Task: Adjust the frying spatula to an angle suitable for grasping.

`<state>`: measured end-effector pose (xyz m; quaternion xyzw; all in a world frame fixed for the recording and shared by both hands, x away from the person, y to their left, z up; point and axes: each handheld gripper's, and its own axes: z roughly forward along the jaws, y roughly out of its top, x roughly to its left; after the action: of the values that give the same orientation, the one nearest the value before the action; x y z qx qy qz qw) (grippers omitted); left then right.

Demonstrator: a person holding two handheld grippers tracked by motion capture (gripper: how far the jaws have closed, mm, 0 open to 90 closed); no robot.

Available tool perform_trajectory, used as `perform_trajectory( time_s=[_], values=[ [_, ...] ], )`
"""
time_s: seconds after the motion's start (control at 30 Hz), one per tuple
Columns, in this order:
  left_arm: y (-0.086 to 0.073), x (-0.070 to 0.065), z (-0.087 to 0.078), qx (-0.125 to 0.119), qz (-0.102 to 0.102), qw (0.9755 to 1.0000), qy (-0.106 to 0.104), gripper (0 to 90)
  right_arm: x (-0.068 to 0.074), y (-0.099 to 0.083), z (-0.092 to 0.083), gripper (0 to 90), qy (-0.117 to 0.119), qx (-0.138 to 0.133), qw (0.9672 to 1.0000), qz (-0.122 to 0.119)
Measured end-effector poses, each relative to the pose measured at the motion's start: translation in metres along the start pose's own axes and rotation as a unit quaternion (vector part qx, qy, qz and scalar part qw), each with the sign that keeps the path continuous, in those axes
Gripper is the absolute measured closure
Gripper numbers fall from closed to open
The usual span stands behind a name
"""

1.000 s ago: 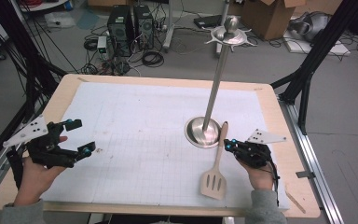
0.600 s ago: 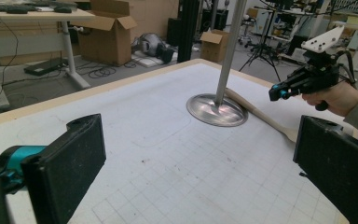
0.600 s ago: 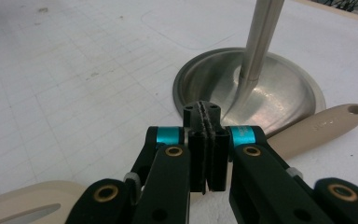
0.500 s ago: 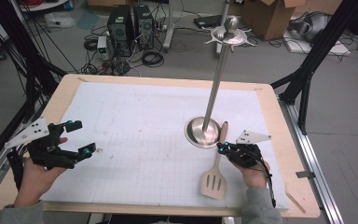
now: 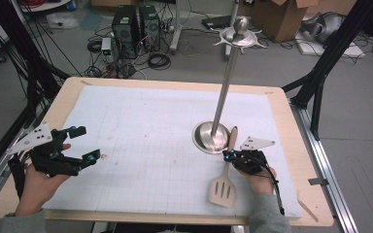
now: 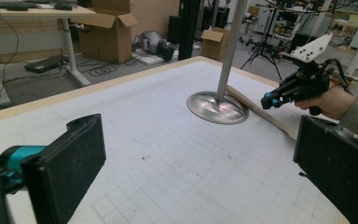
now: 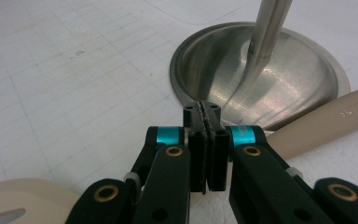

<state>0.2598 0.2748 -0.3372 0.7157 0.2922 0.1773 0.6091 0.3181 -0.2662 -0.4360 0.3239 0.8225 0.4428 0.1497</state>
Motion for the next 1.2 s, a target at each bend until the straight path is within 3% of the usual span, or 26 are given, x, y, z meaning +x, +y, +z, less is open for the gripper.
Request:
perform_trajectory(
  time_s=[0.63, 1.03, 1.2],
  values=[
    [-0.003, 0.000, 0.001, 0.006, -0.003, 1.0000, 0.000, 2.7, -0.004, -0.006, 0.011, 89.8, 0.001, 0.029, 0.9995, 0.013],
    [-0.005, 0.002, 0.002, 0.007, -0.007, 1.0000, 0.002, 2.7, -0.001, -0.006, 0.013, 89.9, 0.007, 0.043, 0.9991, 0.001],
    [-0.005, 0.002, 0.002, 0.009, -0.006, 0.9999, 0.001, 2.7, 0.004, -0.005, 0.017, 90.0, 0.004, 0.059, 0.9980, -0.020]
  ],
)
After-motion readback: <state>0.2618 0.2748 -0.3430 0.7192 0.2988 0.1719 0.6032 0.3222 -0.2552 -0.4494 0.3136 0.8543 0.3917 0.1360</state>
